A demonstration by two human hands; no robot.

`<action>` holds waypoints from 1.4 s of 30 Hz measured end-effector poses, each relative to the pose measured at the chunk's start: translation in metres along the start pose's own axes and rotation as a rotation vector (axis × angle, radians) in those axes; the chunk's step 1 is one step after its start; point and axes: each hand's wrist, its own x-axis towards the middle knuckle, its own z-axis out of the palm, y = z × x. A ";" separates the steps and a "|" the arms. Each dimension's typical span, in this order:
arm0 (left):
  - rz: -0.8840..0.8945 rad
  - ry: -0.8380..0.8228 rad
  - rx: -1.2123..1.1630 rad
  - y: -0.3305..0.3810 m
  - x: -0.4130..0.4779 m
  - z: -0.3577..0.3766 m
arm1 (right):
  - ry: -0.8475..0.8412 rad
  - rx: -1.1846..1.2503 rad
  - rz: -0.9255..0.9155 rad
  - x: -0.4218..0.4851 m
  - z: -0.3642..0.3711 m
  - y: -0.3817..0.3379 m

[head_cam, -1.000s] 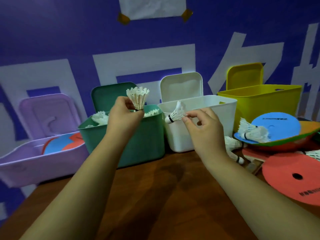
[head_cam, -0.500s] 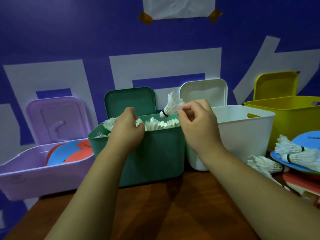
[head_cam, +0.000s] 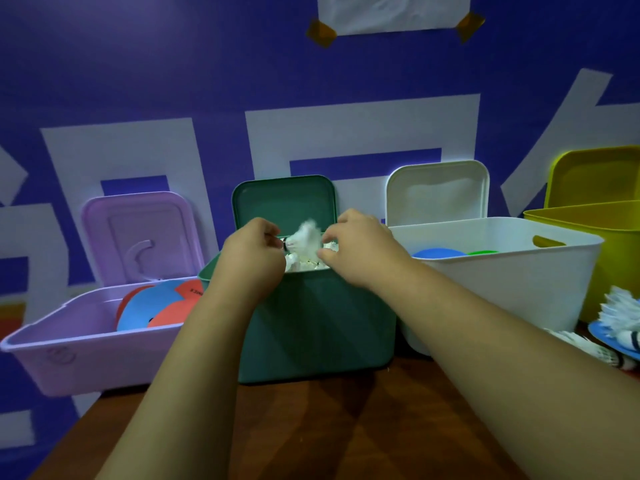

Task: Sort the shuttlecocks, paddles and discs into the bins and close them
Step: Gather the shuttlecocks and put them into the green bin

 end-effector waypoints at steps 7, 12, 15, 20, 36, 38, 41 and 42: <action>0.070 -0.010 -0.064 0.014 -0.006 0.006 | 0.173 0.215 -0.009 -0.044 -0.011 0.024; 0.196 -0.050 -0.180 0.042 -0.028 0.023 | 0.242 0.244 0.063 -0.092 -0.042 0.056; 0.283 -0.153 -0.223 0.065 -0.048 0.038 | 0.252 0.265 0.144 -0.126 -0.068 0.075; 0.426 -0.443 -0.166 0.099 -0.095 0.065 | 0.334 0.245 0.245 -0.189 -0.101 0.109; 0.851 -0.859 0.076 0.212 -0.266 0.205 | 0.531 0.126 0.573 -0.385 -0.158 0.217; 0.892 -0.777 0.159 0.214 -0.283 0.227 | 0.592 0.064 0.579 -0.397 -0.160 0.225; 0.912 -0.639 0.188 0.210 -0.297 0.249 | 0.644 0.051 0.622 -0.411 -0.160 0.237; 0.922 -0.617 0.184 0.208 -0.298 0.253 | 0.648 0.064 0.633 -0.416 -0.158 0.240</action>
